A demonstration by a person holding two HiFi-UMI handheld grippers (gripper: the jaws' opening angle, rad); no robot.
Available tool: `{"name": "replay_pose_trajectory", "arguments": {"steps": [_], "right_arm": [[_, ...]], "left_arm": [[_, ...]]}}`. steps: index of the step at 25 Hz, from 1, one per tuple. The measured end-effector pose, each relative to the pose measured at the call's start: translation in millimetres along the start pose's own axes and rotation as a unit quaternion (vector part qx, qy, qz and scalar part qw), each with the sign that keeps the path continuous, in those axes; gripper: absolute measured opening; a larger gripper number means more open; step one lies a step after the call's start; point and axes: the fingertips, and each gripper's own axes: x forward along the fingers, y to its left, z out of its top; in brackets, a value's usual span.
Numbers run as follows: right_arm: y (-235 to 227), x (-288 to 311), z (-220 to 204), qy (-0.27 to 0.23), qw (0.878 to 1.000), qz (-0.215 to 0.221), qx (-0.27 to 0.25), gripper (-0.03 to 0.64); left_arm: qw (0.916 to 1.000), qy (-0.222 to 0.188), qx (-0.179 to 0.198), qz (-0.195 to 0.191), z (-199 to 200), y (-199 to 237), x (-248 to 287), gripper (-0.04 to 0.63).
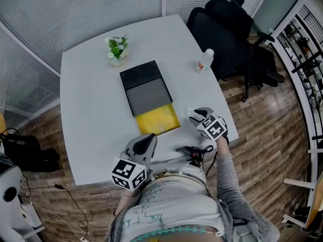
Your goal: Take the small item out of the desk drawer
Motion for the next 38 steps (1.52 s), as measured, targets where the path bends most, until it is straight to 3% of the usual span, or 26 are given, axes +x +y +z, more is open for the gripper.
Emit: {"name": "replay_pose_trajectory", "arguments": {"steps": [11,22,30,38], "right_arm": [[36.1,-46.4,67.6,-0.103,0.993,0.006,-0.063,0.006],[80.7,-70.5,105.1,-0.192,0.975,0.017,-0.11,0.003],[117.6,-86.8,155.3,-0.282,0.95,0.06,-0.115,0.003],[135.1,-137.4,219.9,-0.393,0.912,0.06,-0.102,0.003]], "left_arm": [[1.0,-0.002,-0.001,-0.003,1.9,-0.5,4.3,-0.002],[0.9998,-0.02,0.003,-0.007,11.4,-0.7,10.0,-0.002],[0.9988,-0.044,0.018,0.002,28.6,-3.8,12.8,-0.002],[0.9914,-0.111,0.056,0.042,72.2,2.8,-1.8,-0.002]]}}
